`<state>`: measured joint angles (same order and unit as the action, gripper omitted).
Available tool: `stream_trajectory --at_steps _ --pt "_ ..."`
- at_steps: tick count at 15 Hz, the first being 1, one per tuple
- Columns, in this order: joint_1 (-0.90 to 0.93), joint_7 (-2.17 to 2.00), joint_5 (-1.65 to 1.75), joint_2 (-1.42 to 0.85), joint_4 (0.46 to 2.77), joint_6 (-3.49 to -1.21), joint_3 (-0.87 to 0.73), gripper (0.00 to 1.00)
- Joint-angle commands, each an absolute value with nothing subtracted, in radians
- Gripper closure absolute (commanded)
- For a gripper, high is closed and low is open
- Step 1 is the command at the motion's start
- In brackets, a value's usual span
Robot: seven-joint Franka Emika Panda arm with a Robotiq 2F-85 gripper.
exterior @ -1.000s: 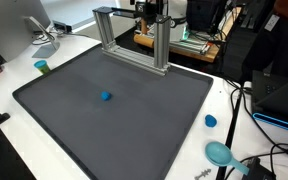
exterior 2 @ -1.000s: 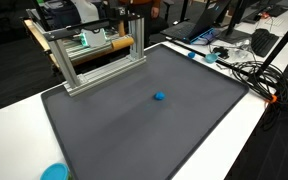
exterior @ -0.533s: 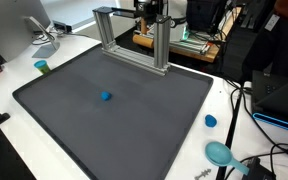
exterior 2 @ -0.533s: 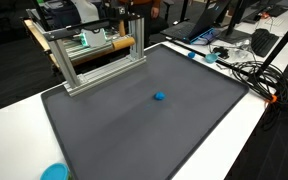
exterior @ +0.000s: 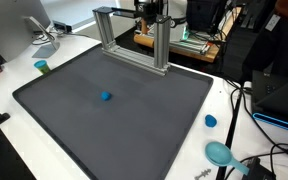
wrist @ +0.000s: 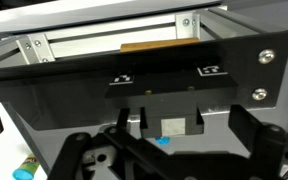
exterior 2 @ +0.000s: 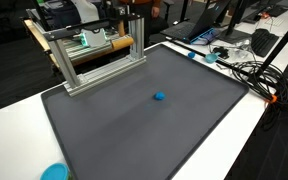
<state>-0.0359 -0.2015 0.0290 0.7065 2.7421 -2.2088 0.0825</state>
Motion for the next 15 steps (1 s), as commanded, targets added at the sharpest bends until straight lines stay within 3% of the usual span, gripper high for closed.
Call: stream_trajectory --at_steps 1,9,15 --pt "-0.031 -0.198 0.020 0.694 2.741 -2.252 0.077 0.00" --pt "-0.030 -0.175 0.035 0.705 2.741 -2.214 0.075 0.06" --pt "-0.038 -0.168 0.044 0.701 2.742 -2.175 0.074 0.01"
